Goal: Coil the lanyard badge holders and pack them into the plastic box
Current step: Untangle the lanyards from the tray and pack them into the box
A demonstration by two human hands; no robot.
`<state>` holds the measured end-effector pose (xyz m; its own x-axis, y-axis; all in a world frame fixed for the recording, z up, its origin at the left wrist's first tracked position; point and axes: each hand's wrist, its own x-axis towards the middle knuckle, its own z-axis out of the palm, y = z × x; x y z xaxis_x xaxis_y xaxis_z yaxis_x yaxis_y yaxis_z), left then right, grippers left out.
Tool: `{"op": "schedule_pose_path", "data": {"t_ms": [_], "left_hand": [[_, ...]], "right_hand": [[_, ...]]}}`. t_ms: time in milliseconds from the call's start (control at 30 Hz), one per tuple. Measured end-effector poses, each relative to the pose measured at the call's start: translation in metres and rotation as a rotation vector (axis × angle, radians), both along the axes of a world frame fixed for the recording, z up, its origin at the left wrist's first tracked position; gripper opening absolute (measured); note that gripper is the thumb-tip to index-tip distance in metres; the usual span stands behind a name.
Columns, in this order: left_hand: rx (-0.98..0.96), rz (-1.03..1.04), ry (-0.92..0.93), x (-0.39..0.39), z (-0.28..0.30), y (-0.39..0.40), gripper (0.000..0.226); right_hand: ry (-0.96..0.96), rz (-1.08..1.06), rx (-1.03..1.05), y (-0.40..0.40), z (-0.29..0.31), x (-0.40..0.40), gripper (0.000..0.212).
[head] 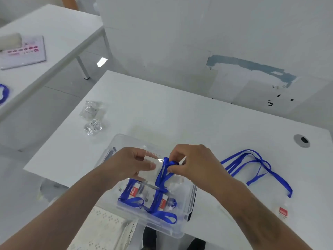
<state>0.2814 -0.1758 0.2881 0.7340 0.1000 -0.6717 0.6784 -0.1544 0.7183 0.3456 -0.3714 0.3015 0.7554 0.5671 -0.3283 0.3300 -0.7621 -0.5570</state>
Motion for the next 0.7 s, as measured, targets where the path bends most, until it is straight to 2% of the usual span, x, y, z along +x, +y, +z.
{"op": "schedule_pose_path", "data": {"t_ms": [167,267,400,500,700], "left_hand": [[0.072,0.061,0.098,-0.017,-0.037,0.012,0.018],[0.135,0.009,0.152,-0.022,-0.059,0.012,0.012],[0.23,-0.142,0.193,-0.022,-0.081,0.007,0.02],[0.339,-0.211,0.193,-0.019,-0.094,0.008,0.019],[0.685,-0.358,0.164,-0.014,-0.1,0.02,0.023]], "right_hand": [[0.025,0.099,-0.156,0.027,-0.027,-0.01,0.022],[0.025,0.161,-0.307,0.035,-0.045,-0.015,0.023],[0.026,0.264,-0.454,0.042,-0.068,-0.025,0.021],[0.058,0.241,-0.442,0.046,-0.083,-0.028,0.023],[0.086,0.171,-0.34,0.067,-0.101,-0.027,0.024]]}}
